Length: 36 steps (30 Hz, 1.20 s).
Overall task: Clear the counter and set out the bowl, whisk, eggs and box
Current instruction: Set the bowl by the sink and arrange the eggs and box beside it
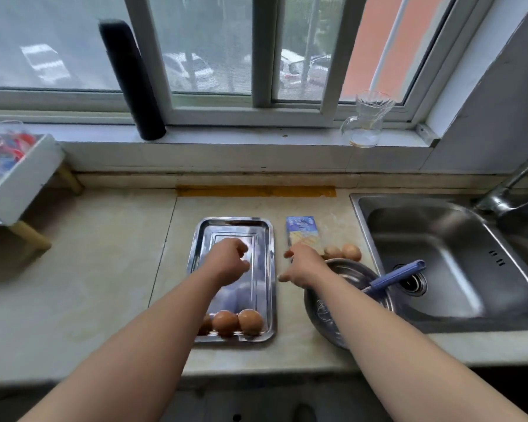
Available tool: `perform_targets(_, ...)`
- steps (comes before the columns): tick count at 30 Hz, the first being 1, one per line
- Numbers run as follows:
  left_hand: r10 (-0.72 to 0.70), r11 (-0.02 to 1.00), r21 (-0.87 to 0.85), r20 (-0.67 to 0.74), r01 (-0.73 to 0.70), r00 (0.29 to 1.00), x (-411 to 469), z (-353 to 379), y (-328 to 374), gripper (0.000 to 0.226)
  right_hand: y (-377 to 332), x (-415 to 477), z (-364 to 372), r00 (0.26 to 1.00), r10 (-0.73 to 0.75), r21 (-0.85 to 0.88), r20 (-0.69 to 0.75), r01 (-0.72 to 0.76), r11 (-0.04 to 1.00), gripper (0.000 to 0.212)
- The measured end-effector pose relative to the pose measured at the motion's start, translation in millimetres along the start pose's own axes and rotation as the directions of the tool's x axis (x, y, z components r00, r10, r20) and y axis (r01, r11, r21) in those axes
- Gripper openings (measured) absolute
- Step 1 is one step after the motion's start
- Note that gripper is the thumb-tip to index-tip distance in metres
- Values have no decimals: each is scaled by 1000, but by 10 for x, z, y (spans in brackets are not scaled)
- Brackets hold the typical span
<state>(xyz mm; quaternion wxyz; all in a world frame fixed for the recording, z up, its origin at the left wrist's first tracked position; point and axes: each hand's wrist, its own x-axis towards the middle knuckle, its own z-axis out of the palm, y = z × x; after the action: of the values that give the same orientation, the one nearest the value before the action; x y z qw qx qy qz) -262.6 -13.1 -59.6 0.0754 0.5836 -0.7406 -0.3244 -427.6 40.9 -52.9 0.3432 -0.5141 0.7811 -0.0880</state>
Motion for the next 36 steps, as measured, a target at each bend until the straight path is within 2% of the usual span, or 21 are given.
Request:
perform_targets(4, -21, 999, 26, 94, 19, 995, -221, -73, -361, 54, -175, -114, 292, 998, -18, -3, 63, 18, 1000, 59)
perform_targets(10, -55, 993, 114, 184, 34, 981, -441, 38, -717, 66, -276, -214, 645, 994, -17, -16, 104, 19, 1000, 62)
perform_targets(14, -26, 976, 215, 176, -13, 984, -506, 155, -842, 62, -267, -268, 817, 992, 10, -5, 128, -10, 1000, 62)
perform_targets(19, 13, 948, 311, 190, -73, 982, -505, 258, -888, 61, -228, -330, 1005, 997, 39, -21, 73, -37, 999, 50)
perform_targets(22, 32, 930, 353, 211, -106, 977, -493, 302, -876, 63, -196, -334, 1072, 995, 43, -43, 88, -39, 998, 54)
perform_targets(25, 38, 924, 362, 234, -124, 971, -492, 329, -879, 61, -172, -333, 1100, 995, 52, -89, 91, -44, 995, 56)
perform_targets(36, 25, 934, 339, 254, -113, 967, -471, 374, -909, 45, -120, -296, 1162, 996, 59, -180, 61, -48, 983, 38)
